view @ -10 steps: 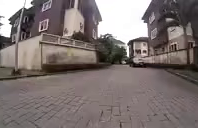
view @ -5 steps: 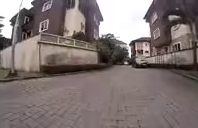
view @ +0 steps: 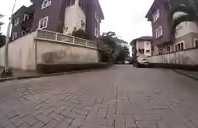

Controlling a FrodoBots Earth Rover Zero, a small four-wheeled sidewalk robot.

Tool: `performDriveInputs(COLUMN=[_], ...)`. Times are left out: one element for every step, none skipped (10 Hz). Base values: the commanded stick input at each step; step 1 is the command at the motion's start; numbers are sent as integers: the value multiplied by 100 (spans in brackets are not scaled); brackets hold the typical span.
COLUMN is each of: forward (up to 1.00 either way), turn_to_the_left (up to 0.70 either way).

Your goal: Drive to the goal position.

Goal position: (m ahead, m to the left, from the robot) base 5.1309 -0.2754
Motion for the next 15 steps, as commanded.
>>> performDriveInputs(forward=[70,70,70,70,70,70,70,70,70,70,70,70,70,70,70], turn_to_the_left=[0,0,0,0,0,0,0,0,0,0,0,0,0,0,0])
